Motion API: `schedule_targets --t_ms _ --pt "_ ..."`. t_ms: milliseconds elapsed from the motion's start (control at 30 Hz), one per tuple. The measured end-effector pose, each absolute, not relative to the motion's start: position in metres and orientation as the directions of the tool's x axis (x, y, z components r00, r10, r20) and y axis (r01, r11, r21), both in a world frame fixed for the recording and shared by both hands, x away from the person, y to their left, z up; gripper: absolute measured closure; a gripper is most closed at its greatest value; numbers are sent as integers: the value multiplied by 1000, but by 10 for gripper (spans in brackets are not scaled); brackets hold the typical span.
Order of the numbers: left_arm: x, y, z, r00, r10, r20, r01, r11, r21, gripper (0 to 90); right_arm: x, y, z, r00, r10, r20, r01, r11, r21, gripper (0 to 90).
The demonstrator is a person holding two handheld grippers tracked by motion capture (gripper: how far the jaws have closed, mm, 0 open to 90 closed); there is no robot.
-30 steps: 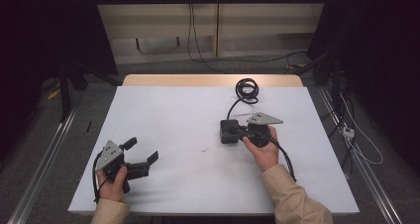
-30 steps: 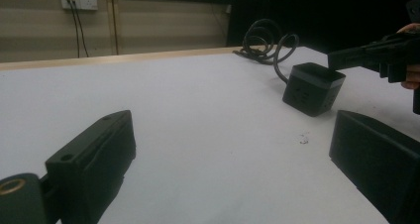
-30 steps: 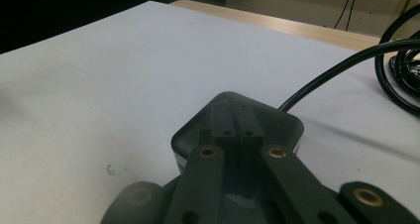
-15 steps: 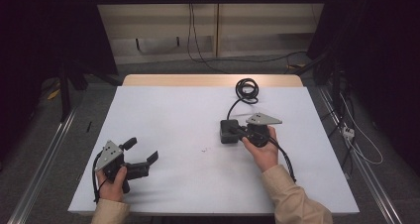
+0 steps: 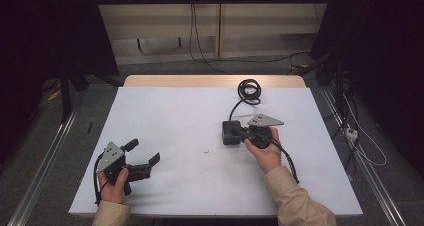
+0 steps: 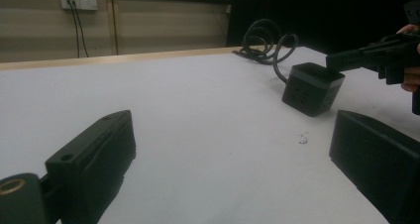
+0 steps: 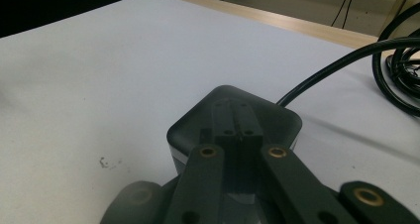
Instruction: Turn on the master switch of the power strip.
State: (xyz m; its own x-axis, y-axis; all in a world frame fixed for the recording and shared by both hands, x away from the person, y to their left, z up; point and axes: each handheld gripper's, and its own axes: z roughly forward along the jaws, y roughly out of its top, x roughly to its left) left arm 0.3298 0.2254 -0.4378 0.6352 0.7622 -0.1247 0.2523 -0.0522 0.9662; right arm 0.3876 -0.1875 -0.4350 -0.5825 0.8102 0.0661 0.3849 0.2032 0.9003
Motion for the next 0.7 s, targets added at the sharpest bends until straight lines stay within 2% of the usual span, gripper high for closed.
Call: schedule_targets --t_ms 700 --pt "329 224 -438 638 761 -120 250 -57 966 37 387 -188 -436 -586 808 55 374 211 903 900"
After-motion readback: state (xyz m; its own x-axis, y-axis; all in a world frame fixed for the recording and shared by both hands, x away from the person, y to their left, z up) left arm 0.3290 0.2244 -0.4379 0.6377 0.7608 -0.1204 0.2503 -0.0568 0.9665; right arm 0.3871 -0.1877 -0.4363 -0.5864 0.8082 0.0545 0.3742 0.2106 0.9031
